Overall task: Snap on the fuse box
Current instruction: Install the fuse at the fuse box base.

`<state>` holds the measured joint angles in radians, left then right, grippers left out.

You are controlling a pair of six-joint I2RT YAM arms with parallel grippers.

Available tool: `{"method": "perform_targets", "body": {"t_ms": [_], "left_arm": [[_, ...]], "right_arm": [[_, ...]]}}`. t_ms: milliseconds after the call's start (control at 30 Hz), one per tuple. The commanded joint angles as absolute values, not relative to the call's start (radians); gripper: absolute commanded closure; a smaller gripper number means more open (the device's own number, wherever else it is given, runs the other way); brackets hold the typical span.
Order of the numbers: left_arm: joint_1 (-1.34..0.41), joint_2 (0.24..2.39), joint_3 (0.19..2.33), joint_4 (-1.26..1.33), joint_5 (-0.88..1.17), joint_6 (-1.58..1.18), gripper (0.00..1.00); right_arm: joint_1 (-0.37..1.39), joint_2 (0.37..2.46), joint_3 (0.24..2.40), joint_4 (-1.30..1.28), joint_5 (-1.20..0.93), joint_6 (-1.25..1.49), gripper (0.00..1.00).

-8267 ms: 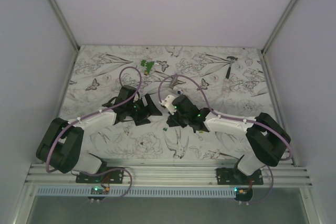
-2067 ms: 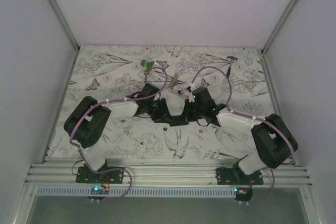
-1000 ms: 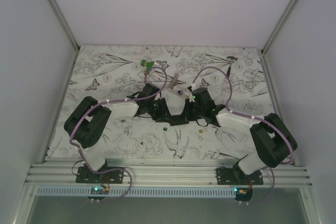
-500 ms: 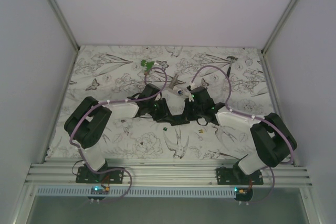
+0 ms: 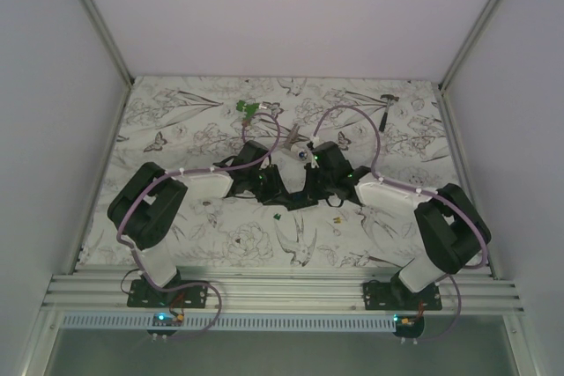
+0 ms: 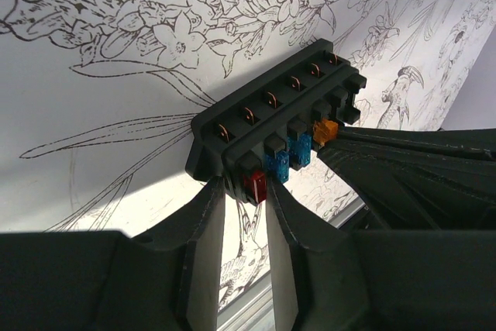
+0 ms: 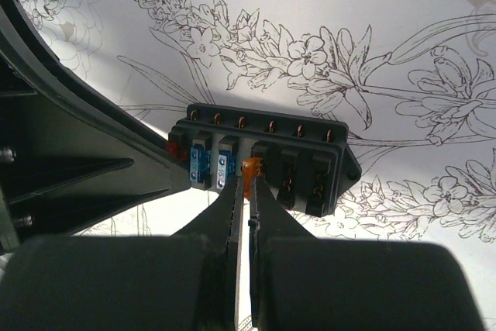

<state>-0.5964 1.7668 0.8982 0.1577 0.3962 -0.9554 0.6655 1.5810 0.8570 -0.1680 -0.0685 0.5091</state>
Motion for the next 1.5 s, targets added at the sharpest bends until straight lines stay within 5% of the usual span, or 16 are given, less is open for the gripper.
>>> {"method": "perform_targets", "body": {"t_ms": [0, 1467], "left_arm": [[-0.603, 1.769, 0.858, 0.097, 0.354, -0.943, 0.72], [-0.615, 1.672, 0.786, 0.096, 0.304, -0.969, 0.74]], "right_arm": [[0.669, 1.613, 0.804, -0.33, 0.077, 0.486, 1.0], [0.742, 1.721, 0.896, -0.495, 0.235, 0.509, 1.0]]}}
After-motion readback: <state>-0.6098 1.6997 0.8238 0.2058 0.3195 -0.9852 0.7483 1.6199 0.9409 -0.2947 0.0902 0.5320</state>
